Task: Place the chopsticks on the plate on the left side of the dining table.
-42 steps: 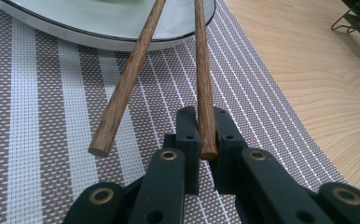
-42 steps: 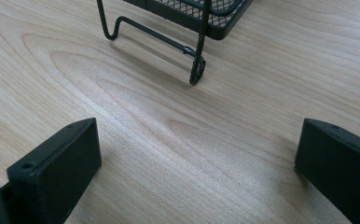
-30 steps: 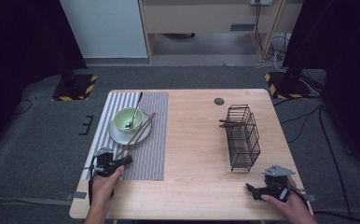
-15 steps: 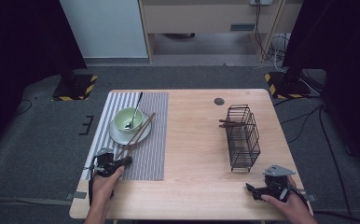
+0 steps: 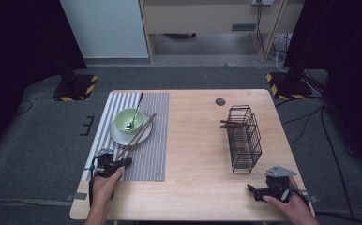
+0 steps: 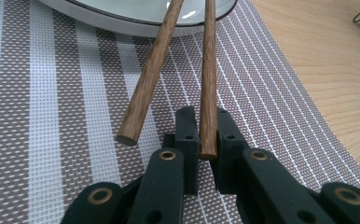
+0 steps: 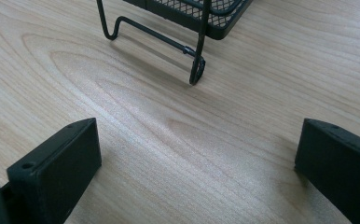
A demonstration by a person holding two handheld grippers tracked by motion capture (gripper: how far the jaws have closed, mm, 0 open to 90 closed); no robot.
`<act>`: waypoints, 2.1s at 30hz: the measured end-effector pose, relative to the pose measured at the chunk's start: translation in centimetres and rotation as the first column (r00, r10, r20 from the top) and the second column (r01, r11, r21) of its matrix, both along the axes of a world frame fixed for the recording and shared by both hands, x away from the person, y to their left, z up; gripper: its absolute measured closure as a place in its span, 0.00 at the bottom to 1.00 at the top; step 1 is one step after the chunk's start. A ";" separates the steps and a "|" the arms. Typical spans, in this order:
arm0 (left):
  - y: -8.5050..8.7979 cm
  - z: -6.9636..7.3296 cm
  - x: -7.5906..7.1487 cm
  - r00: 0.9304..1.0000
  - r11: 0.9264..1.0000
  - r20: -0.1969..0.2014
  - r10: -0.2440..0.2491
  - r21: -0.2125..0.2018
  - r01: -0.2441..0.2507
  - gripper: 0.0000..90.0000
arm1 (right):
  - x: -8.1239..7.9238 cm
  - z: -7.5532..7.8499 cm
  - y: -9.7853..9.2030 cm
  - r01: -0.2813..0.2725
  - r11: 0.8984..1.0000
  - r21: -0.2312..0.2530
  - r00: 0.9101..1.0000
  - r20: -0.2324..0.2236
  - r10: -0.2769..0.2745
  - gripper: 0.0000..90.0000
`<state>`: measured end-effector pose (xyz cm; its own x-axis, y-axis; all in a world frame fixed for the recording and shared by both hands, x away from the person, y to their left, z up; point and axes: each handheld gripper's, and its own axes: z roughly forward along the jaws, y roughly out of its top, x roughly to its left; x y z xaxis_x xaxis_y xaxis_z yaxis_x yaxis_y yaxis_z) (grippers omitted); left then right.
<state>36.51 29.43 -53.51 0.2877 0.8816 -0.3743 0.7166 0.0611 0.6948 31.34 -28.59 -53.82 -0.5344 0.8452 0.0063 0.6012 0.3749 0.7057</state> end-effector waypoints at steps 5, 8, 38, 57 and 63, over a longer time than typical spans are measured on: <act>0.1 0.0 0.0 1.000 1.000 0.000 0.006 -0.001 -0.006 0.91 | 0.0 0.0 0.0 0.000 1.000 0.000 1.000 0.000 0.000 0.00; 0.1 -0.1 0.0 1.000 1.000 0.001 0.006 -0.001 -0.006 0.91 | 0.0 0.0 0.0 0.000 1.000 0.000 1.000 0.000 0.000 0.00; 0.0 0.0 -0.1 1.000 1.000 0.010 0.025 0.000 -0.025 0.89 | 0.0 0.0 0.0 0.000 1.000 0.000 1.000 0.000 0.000 0.00; -0.5 0.5 -1.1 0.999 0.999 0.015 0.042 0.012 -0.042 0.62 | 0.0 0.0 0.0 0.000 1.000 0.000 1.000 0.000 0.000 0.00; -0.2 0.4 -1.7 0.999 0.999 0.008 0.039 0.008 -0.039 0.58 | 0.0 0.0 0.0 0.000 1.000 0.000 1.000 0.000 0.000 0.00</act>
